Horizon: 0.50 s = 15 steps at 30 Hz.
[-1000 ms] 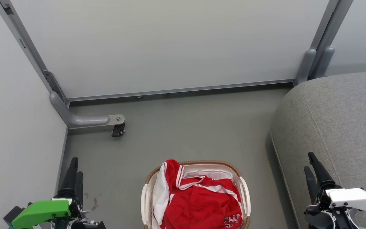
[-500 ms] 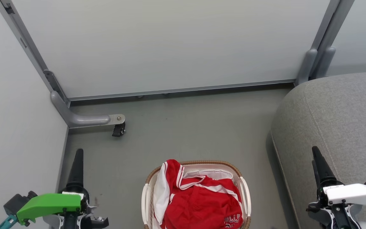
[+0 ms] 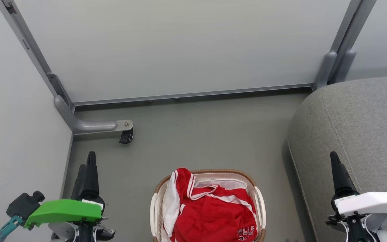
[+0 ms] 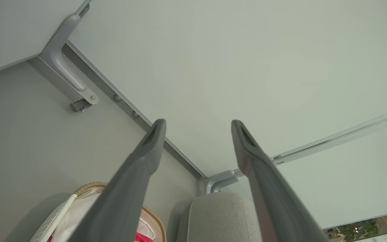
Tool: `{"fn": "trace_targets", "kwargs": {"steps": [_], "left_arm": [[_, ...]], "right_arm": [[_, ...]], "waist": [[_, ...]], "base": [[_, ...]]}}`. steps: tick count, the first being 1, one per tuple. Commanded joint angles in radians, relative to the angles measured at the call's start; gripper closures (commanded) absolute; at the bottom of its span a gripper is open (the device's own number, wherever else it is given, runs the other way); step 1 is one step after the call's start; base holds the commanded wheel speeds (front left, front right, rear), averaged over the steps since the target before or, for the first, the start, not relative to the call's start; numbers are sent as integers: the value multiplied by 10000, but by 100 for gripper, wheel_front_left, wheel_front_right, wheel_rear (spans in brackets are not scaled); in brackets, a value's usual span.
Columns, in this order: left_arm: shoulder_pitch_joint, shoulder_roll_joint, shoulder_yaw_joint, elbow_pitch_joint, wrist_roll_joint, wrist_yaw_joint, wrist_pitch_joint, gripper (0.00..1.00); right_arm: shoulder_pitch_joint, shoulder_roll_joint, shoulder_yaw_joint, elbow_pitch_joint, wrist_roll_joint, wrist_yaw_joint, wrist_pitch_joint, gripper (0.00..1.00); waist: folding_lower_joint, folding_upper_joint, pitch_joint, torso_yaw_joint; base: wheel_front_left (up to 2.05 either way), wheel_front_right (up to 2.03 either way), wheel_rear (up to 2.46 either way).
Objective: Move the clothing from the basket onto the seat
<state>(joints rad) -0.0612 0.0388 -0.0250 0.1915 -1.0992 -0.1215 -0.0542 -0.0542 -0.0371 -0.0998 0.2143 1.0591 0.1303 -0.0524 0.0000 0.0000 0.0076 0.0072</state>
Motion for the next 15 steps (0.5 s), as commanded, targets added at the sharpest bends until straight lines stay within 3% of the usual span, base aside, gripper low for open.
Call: {"fn": "trace_targets", "kwargs": {"steps": [1, 15], "left_arm": [[-280, 67, -45, -201, 424, 75, -100, 0], [-70, 85, -378, -195, 2600, 181, -550, 0]], "right_arm": [[-102, -71, -27, -166, -344, 2, -109, 0], [31, -91, 167, -208, -2696, 3, -568, 0]], "waist": [[0, 0, 3, 4], [0, 0, -2, 38]], "base": [[0, 0, 0], [0, 0, 0]]}}
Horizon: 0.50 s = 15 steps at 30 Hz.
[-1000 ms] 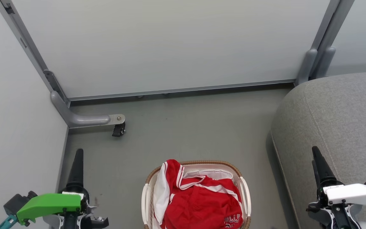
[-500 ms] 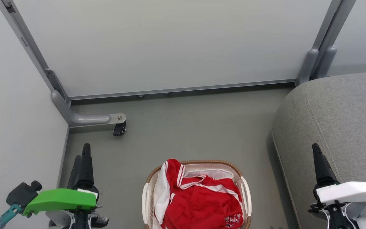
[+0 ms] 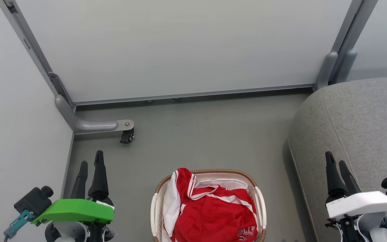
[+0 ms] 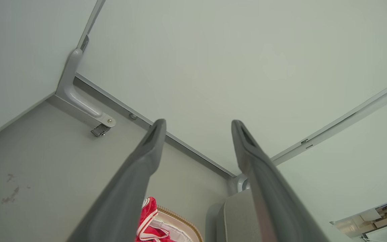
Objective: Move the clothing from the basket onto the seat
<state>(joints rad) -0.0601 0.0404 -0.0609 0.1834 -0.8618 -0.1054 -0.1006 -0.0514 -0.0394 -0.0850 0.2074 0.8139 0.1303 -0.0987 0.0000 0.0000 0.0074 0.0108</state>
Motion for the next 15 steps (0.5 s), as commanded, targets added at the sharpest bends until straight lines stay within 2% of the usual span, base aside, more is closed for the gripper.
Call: {"fn": "trace_targets", "kwargs": {"steps": [1, 15], "left_arm": [[-66, 71, -39, -103, 352, 22, -110, 0], [111, 84, -364, 111, 1876, 110, -495, 0]], "right_arm": [[7, -69, 39, -144, -382, 3, -127, 0], [125, -87, 379, -142, -2203, 4, -515, 0]], "waist": [[0, 0, 1, 3], [0, 0, 1, 56]], "base": [[0, 0, 0], [0, 0, 0]]}}
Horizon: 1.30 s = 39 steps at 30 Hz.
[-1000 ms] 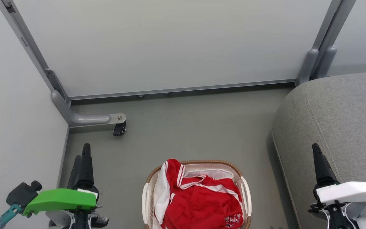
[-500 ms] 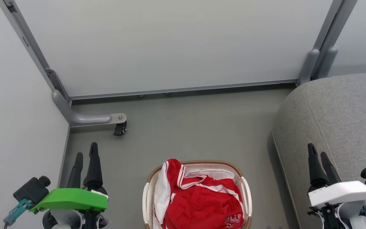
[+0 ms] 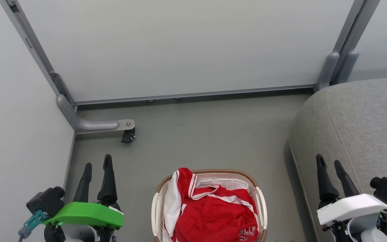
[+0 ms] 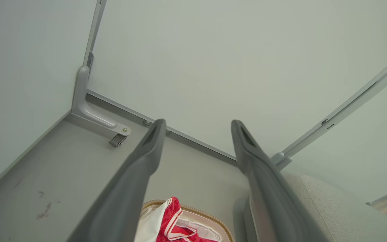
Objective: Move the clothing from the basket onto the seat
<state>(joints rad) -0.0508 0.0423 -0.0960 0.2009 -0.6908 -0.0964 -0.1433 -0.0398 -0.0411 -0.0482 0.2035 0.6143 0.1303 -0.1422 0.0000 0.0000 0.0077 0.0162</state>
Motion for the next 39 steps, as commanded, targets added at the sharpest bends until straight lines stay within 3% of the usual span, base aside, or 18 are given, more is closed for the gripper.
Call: {"fn": "trace_targets", "kwargs": {"steps": [1, 39], "left_arm": [[26, 66, -38, -25, 265, 23, -104, 0], [172, 98, -638, 998, 3307, 162, -958, 0]], "right_arm": [[17, -71, 21, -90, -334, 4, -114, 0], [313, -107, 47, 47, -3745, 5, -971, 0]], "waist": [[0, 0, -3, 9], [0, 0, -42, 157]], "base": [[0, 0, 0], [0, 0, 0]]}}
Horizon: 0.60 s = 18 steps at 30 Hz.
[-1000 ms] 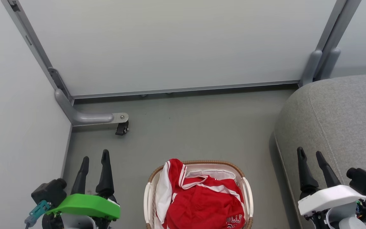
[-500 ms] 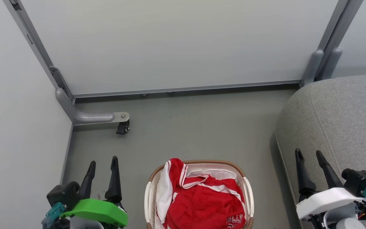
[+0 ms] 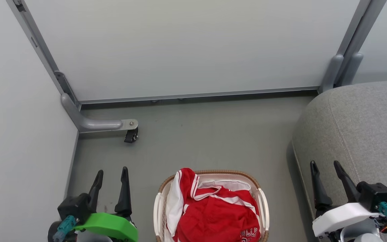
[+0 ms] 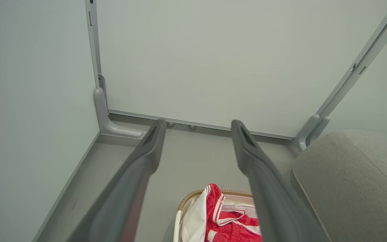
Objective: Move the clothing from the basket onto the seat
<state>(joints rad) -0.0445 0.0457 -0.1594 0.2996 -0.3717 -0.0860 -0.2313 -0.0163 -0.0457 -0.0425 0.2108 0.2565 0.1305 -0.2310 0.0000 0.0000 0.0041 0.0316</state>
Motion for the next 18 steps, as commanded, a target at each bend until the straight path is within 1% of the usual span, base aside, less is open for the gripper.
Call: {"fn": "trace_targets", "kwargs": {"steps": [1, 16, 18], "left_arm": [[122, 63, -15, 18, 179, 56, -93, 0], [258, 75, -236, 216, 1062, 45, -371, 0], [264, 76, -213, 246, 1020, 40, -346, 0]], "right_arm": [[95, -62, -10, -31, -237, 3, -102, 0], [260, -74, 16, 22, -1228, 4, -364, 0], [264, -73, 13, 32, -1202, 2, -359, 0]], "waist": [[0, 0, -13, 5], [0, 0, -100, 36], [0, 0, -110, 35]], "base": [[0, 0, 0], [0, 0, 0], [0, 0, 0]]}}
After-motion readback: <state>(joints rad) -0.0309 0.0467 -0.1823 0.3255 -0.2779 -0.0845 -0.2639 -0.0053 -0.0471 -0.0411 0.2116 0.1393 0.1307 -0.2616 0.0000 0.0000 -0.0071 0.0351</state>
